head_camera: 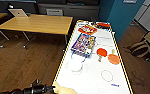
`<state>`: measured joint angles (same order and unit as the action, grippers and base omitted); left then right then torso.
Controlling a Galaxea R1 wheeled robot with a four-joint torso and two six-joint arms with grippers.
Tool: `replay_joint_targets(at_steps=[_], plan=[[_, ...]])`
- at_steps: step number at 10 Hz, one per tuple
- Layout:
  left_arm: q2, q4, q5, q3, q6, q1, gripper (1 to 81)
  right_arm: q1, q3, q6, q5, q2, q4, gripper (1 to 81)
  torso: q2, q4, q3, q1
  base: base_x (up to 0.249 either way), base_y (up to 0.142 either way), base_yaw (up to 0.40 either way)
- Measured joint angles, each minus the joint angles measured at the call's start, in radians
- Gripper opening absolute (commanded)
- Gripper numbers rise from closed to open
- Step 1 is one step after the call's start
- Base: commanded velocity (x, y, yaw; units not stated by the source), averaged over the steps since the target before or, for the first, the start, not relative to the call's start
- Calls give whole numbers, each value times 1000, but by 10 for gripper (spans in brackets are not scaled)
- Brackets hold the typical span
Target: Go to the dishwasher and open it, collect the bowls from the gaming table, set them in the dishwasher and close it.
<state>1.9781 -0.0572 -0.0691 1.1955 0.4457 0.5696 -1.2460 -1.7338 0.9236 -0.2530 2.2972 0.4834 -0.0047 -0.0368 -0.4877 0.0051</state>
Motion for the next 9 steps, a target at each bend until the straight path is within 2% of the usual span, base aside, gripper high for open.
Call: replay_joint_targets(at_steps=[1, 2, 5, 9], plan=[[17, -3, -32, 4, 4, -32, 811, 3, -1, 0, 1, 2, 0, 10, 0, 0, -19, 0, 0, 0, 0], [32, -3, -65, 15, 22, -60, 811, 8, -1, 0, 4, 5, 0, 10, 1, 0, -25, 0, 0, 0, 0], [60, -4, -139, 41, 56, -170, 811, 39, 1, 0, 10, 7, 0, 10, 1, 0, -28, 1, 0, 0, 0], [147, -5, -187, 110, 157, -294, 811, 68, 14, 1, 37, 7, 0, 10, 2, 0, -28, 1, 0, 0, 0]])
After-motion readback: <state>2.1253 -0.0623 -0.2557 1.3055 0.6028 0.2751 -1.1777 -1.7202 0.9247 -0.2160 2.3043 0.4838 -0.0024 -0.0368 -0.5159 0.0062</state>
